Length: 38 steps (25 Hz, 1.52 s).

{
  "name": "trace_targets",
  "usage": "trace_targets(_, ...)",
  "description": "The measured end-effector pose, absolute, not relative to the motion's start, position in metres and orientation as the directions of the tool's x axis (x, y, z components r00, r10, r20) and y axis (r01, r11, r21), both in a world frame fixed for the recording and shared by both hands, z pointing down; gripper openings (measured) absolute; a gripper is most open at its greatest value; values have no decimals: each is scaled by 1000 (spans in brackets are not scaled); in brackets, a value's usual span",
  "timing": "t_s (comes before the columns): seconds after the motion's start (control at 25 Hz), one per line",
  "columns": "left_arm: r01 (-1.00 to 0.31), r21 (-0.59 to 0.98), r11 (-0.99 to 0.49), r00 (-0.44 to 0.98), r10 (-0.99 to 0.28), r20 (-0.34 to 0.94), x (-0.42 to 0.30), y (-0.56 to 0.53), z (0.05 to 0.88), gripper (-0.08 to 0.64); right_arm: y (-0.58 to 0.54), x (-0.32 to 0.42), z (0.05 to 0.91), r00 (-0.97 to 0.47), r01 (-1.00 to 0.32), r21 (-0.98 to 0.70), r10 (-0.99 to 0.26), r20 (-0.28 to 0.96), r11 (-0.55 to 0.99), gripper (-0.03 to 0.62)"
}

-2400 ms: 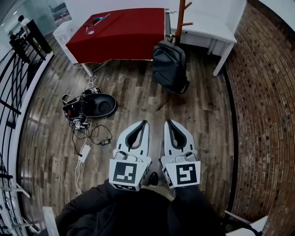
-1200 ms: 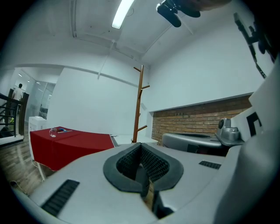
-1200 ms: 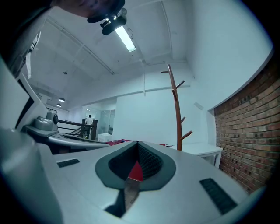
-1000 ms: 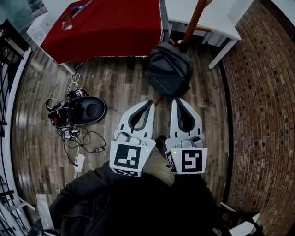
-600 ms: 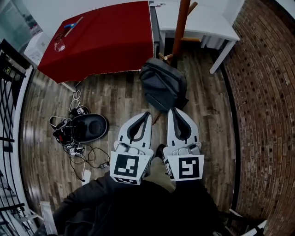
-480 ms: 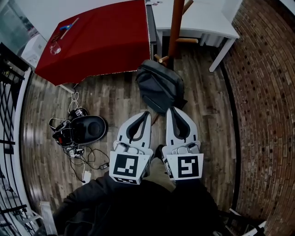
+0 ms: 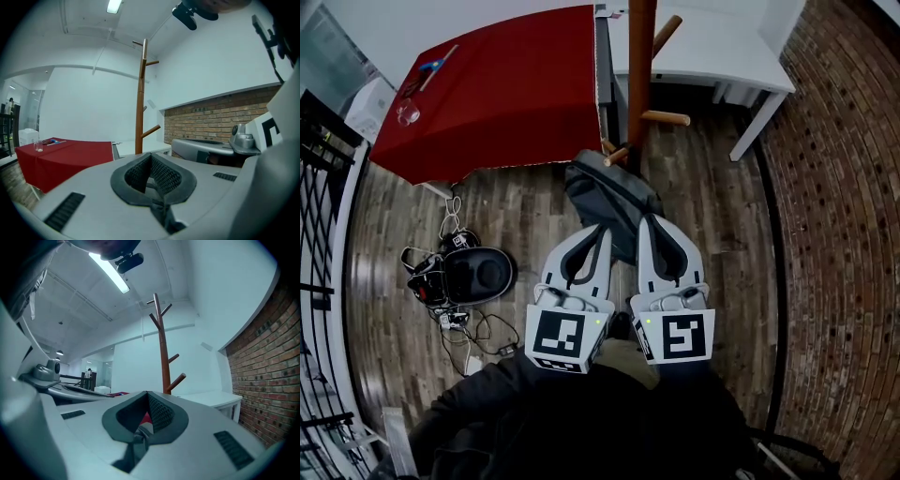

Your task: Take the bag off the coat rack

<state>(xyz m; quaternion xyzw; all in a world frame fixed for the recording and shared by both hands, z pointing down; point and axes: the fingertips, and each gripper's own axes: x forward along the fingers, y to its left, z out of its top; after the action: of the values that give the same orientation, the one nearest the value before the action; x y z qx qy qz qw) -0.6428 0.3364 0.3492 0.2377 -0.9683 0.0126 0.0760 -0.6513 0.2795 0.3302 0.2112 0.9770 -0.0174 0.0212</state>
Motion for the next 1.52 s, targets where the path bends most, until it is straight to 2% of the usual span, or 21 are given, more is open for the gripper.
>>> trace_targets(0.4,-434,-6,901,-896,-430,112,-685,336,329,11,277,-692,312,-895,439,1,438,-83,898,8)
trace_targets(0.72,-471,20,882,-877,-470,94,-717,344,338,11,282,-721,321,-916,394,26,395,-69,919,8)
trace_targets(0.96,-526,48,849,-846,-528,74,-748,358,359,11,294,-746,347,-947,316,35,317,-50,948,8)
trace_targets(1.16,-601,53,798,-795,-603,63,-778,372,393,11,301,-768,386,-978,202,34,204,-50,979,8)
trace_targets(1.52,-747,89,659,-656,-752,69,-816,363,441,19,307,-802,446,-994,102,82,98,43,991,11)
